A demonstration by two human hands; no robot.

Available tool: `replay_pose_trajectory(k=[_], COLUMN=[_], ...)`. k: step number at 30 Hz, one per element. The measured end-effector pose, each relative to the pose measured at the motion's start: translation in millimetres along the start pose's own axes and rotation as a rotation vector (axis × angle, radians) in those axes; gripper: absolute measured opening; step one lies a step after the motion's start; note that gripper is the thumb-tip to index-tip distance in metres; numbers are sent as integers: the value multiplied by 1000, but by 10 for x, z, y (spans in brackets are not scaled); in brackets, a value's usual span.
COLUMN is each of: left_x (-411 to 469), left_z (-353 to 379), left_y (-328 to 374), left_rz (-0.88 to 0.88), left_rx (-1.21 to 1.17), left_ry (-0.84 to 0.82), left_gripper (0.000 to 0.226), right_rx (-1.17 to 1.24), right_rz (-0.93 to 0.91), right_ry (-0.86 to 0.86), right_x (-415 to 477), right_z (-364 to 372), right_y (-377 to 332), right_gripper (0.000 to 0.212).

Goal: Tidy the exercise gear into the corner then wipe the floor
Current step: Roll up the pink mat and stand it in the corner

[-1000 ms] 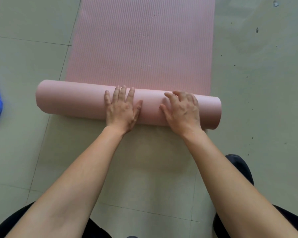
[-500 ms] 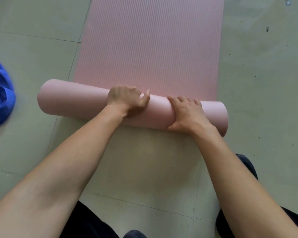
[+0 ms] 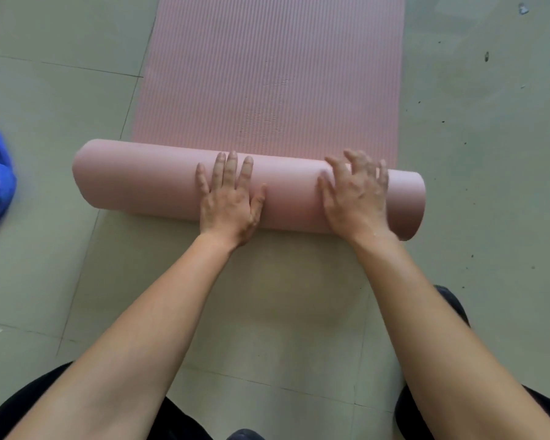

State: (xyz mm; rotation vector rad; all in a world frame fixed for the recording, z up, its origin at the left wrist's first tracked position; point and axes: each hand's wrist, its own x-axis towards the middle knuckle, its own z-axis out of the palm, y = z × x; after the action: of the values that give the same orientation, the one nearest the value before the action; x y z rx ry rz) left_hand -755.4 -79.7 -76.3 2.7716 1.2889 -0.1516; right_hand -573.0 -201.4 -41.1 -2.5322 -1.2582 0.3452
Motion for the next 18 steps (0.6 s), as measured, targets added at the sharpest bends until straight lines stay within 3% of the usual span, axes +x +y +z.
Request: replay_pose_trajectory(k=[2, 5, 8, 11, 15, 18], left_x=[165, 420, 527, 611, 654, 407], left_z=[-21, -129, -294, -528, -378, -196], left_y=[5, -16, -29, 47, 107, 160], left_rz=[14, 66, 119, 164, 156, 42], left_rx=[28, 97, 94, 68, 65, -17], left_ry=[14, 48, 121, 76, -181, -38], left_gripper=[68, 68, 64, 69, 69, 52], right_rx=[12, -109, -186, -237, -256, -254], right_rz=[-99, -198, -203, -145, -139, -157], right_ry=[-11, -165, -153, -122, -364, -458], right_x=[-104, -239, -223, -134, -32, -16], right_z=[103, 221, 216, 116, -80, -143], right_y=[-110, -117, -37, -55, -26, 4], right_gripper=[57, 97, 126, 129, 125, 127])
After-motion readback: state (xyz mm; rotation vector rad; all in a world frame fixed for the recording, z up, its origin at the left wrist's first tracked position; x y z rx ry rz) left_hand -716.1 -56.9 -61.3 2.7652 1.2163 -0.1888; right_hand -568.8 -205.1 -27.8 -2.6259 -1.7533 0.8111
